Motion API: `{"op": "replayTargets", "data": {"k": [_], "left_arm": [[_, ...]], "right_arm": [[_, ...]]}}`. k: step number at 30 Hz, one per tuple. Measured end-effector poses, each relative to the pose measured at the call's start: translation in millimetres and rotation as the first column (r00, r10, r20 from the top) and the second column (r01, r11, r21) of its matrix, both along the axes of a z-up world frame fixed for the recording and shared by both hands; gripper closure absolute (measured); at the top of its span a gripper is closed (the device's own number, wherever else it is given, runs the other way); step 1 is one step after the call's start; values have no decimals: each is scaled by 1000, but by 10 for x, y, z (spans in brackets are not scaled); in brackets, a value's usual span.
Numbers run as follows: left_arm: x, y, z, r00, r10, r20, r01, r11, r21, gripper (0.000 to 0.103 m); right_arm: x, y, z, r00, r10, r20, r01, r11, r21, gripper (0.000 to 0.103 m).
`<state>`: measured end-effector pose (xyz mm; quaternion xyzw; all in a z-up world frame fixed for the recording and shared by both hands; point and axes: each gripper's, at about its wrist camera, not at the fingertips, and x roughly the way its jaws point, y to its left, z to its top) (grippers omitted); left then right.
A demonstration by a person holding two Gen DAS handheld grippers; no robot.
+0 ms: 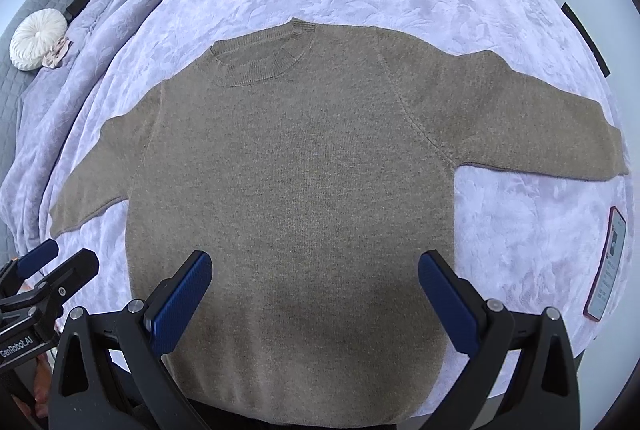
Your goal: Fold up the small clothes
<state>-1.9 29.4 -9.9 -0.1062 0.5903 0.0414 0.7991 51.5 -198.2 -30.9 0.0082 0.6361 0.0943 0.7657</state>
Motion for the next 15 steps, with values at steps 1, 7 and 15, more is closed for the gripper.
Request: {"op": "replayTargets", "data": {"k": [1,7,15], "left_arm": [[-2,18,-3,1000,3,10,-3,1000,0,0],[-63,170,-84,998,43,-51,-42,999,16,0],[-158,425,-174,991,110,-72,-111,994,-4,0]], "right_arm": [[-4,5,-5,1000,0,-2,0,1000,-4,0],[-25,50,-49,1000,3,-22,-3,1000,-18,0],[-38,250,-39,998,51,-27,-53,997,-51,0]]}}
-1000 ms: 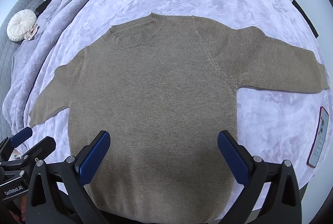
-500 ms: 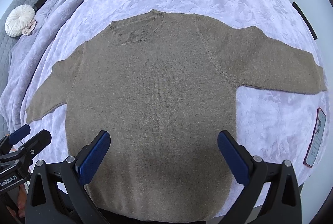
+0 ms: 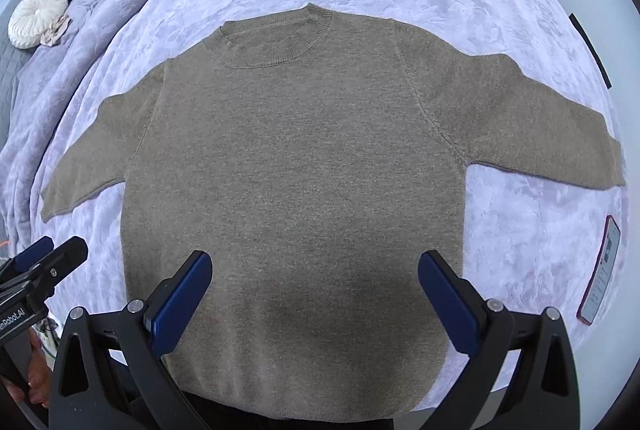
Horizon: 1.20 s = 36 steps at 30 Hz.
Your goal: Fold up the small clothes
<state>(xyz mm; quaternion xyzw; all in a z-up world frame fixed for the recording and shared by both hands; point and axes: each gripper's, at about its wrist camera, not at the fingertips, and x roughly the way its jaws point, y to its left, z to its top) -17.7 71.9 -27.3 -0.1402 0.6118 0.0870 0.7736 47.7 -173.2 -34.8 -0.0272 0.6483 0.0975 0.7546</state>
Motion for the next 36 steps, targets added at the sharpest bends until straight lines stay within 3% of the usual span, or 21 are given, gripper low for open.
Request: {"op": "replayTargets", "data": {"k": [19,27,32,36], "left_arm": [[-88,296,-179,999,39,-5,-39,997,-63,0],[-177,725,-420,994,109,3,-108,987,-122,0],[-290,1209,-615,975,223,20,-216,960,-178,0],[-434,1766,-801,932,360,45,-343,915,-214,0]], "right_arm": [[-30,238,52,999,45,-1,-45,998,-49,0],[-61,475,24,996,90,-18,-90,996,-19,0],[-115,805,-68,989,142,-50,-140,990,29,0],[-235,1132,-159,971,229,-76,-227,973,31,0]]}}
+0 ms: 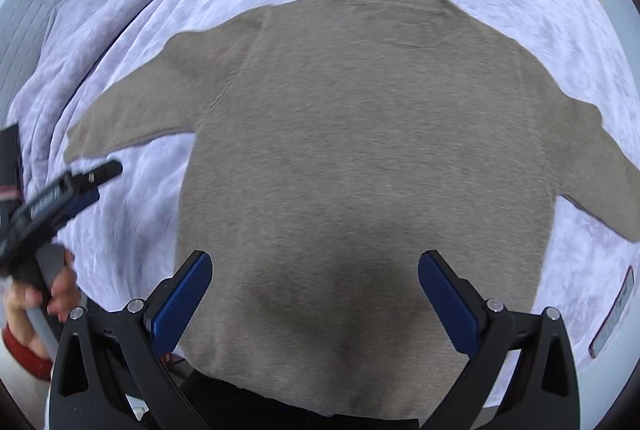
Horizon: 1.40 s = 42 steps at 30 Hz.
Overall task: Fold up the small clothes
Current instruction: 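Grasp the sleeve cuff nearest the left gripper and lift it, then fold the held sleeve across the sweater body and release it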
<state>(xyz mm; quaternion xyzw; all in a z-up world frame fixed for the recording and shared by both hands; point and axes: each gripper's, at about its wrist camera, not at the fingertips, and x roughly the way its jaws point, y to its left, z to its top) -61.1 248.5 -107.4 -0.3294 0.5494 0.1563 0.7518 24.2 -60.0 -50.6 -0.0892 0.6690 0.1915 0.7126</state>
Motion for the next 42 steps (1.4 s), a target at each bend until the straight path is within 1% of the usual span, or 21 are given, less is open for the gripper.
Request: {"op": "replayTargets", "data": {"k": [2,5,8,12,13,15,16,17,18,19,20,21,22,23,25,29,31,33,36,38,42], "left_arm": [[-94,319,-121,997,80,19,-79,997,-27,0],[-210,729,-293,984,176,29,-175,984,-39,0],[-272,1133,-492,962,270,40,-268,962,-48,0],[-265,1546,-746,923,377,74,-365,921,-135,0],[-245,1608,-768,915,395,87,-381,914,-143,0],[-192,1665,-740,907,406,114,-393,912,-119,1],[-160,1675,-704,905,407,124,-399,913,-87,4],[-123,1668,-670,904,411,121,-408,912,-50,19],[-89,1673,-649,905,410,111,-411,912,-15,43],[-55,1684,-648,910,402,105,-404,915,-3,58],[-36,1690,-655,914,387,121,-387,922,-23,89],[-28,1697,-663,913,375,161,-368,927,-73,94],[-46,1691,-635,904,381,196,-370,924,-93,94],[-40,1667,-582,899,376,224,-365,927,-88,94],[32,1565,-409,908,328,262,-330,943,-37,94],[298,1219,47,924,170,342,-195,980,38,94],[446,987,276,922,93,377,-126,990,65,94],[646,672,507,910,4,414,-41,996,82,94],[958,116,792,880,-131,456,96,990,99,94],[1193,-329,900,856,-219,469,193,976,104,94],[1618,-1190,850,818,-345,460,345,934,88,94]], "right_arm": [[-56,127,-32,999,41,-12,-41,999,1,0],[-124,319,-83,994,103,-21,-103,995,-12,0],[-166,454,-121,990,135,-32,-136,991,-20,0],[-219,556,-174,985,164,-50,-166,986,-29,0],[-236,571,-183,984,173,-53,-174,984,-32,0],[-262,599,-206,981,188,-58,-190,981,-37,0],[-281,616,-212,980,192,-57,-194,980,-40,0],[-296,619,-212,979,193,-57,-196,980,-44,0],[-310,613,-209,979,195,-56,-197,979,-45,0],[-313,607,-205,980,193,-54,-196,980,-44,0],[-317,597,-198,980,191,-51,-193,980,-39,0],[-320,581,-191,981,188,-48,-190,981,-35,0],[-324,553,-179,982,184,-44,-185,982,-30,0],[-323,542,-184,983,181,-41,-182,983,-27,0],[-330,469,-164,985,169,-31,-170,985,-18,0],[-308,298,-169,991,129,-20,-130,992,-6,0],[-276,176,-168,995,94,-13,-94,996,6,0],[-243,40,-153,999,53,-6,-53,998,25,0],[-185,-226,-124,1000,-18,5,18,998,54,0],[-151,-426,-105,998,-63,18,61,996,66,0],[-71,-862,-139,988,-151,39,147,986,82,0]]}}
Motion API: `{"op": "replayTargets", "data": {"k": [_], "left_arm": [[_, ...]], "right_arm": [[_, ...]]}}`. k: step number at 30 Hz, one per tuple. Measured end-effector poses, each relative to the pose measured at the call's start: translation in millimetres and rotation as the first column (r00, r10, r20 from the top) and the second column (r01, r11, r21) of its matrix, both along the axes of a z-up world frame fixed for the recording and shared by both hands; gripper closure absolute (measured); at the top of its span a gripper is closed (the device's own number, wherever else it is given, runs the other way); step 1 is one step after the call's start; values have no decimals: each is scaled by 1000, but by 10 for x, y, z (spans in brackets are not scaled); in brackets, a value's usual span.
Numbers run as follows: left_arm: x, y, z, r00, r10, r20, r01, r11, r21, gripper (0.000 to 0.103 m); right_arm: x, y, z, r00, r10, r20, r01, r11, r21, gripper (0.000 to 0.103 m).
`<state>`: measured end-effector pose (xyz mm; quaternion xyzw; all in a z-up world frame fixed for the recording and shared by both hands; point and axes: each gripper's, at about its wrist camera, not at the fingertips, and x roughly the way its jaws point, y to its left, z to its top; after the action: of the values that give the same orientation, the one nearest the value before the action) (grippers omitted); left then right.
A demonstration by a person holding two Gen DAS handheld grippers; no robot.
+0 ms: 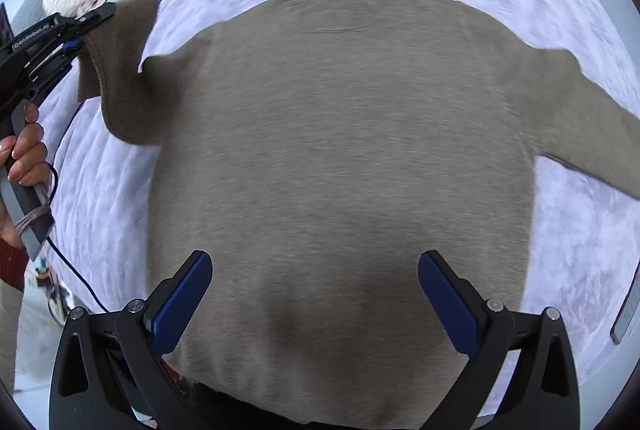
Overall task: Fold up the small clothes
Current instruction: 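Fold the held sleeve across the sweater body and release it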
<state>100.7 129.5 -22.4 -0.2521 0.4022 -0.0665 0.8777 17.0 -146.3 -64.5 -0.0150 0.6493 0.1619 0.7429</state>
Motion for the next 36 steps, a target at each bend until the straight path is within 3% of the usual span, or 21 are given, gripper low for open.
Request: {"op": "replayTargets", "data": {"k": [4,8,14,16,17,18,19,20,21,27,31,34,36], "left_arm": [[282,-801,-295,990,-128,-60,129,992,12,94],[406,-1471,-709,960,-222,-170,236,970,61,94],[318,-1817,-1007,940,-224,-257,273,946,175,94],[306,-1824,-1044,936,-213,-281,277,937,211,93],[300,-1823,-1046,935,-205,-288,277,932,233,81],[275,-1829,-1029,938,-191,-290,271,926,264,56],[252,-1822,-1008,943,-174,-285,258,921,291,42],[201,-1801,-950,953,-152,-264,235,918,319,21],[171,-1761,-906,960,-135,-244,215,916,338,16],[-83,-1234,-648,977,-35,-209,109,927,358,16],[-315,-693,-732,965,100,-243,14,905,425,16],[-470,-384,-952,937,164,-307,10,868,497,16],[-569,-271,-1122,920,183,-345,34,843,537,16]], "right_arm": [[77,-411,-172,997,-71,6,71,997,15,0],[148,-766,-425,989,-145,-17,145,989,41,0],[225,-1116,-639,977,-212,-23,213,973,90,0],[262,-1160,-654,976,-216,-10,216,971,107,0],[283,-1180,-646,976,-216,-2,215,970,113,0],[317,-1185,-631,977,-215,12,212,970,121,0],[350,-1211,-617,977,-213,23,208,970,127,0],[389,-1208,-593,977,-210,39,203,970,132,0],[433,-1195,-573,977,-207,51,199,971,134,0],[706,-971,-371,980,-136,146,120,986,113,0],[907,-500,-253,972,24,232,-36,998,50,0],[977,73,-217,934,194,301,-196,980,-25,0],[939,519,-265,876,343,339,-317,939,-131,0]]}}
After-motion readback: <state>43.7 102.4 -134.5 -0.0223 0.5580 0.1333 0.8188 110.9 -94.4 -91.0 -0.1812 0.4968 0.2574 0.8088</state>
